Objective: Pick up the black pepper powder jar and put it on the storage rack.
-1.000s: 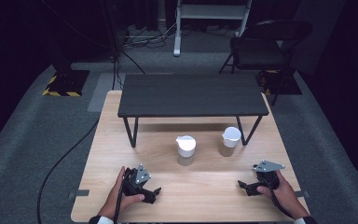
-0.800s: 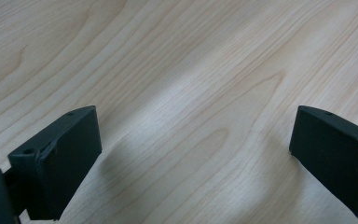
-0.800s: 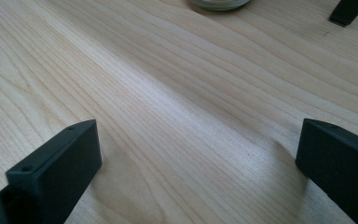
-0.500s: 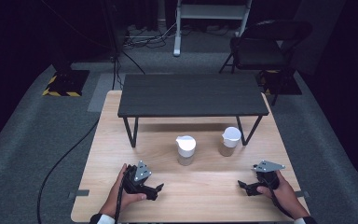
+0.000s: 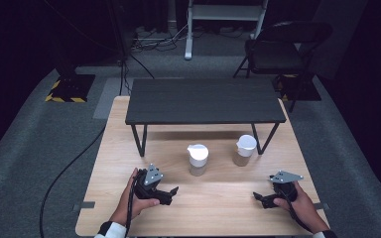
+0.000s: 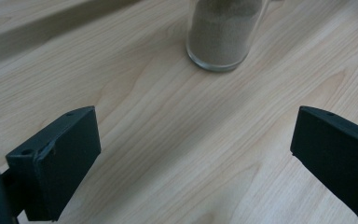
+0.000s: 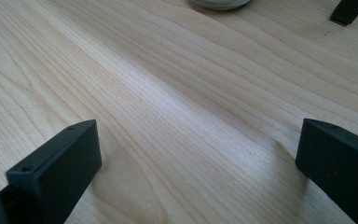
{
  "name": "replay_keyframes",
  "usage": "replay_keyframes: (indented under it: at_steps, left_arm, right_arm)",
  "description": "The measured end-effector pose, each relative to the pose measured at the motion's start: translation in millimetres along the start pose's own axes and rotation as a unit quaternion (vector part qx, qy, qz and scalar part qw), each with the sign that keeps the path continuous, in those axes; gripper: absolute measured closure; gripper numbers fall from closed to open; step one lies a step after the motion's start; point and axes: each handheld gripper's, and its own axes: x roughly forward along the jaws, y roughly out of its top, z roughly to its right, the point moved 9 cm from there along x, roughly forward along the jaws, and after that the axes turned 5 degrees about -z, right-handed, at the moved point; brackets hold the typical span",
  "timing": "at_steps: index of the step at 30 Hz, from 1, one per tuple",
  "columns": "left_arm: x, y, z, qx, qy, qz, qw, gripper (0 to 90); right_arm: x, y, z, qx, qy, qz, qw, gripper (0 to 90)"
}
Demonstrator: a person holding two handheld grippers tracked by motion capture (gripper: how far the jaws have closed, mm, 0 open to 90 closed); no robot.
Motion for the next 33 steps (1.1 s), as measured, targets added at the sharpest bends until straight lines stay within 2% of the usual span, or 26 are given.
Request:
replay_keyframes:
  at_steps: [1,12,33]
  left_arm:
    - [1.6,3.8,0.9,0.007,0.002,-0.001,1.0000,1.4]
    - [10.7,24.2,5.3,0.007,-0.007,0.014,0.9999,1.4]
    - [37.3,51.6,15.1,0.009,-0.022,0.025,0.9994,1.3]
  right_arm:
    - [0.0,0.0,0.0,0.000,0.000,0.000,1.0000,0.0]
    - [0.0,0.0,0.0,0.000,0.000,0.000,1.0000,0.0]
    - [0.0,0.0,0.0,0.000,0.000,0.000,1.0000,0.0]
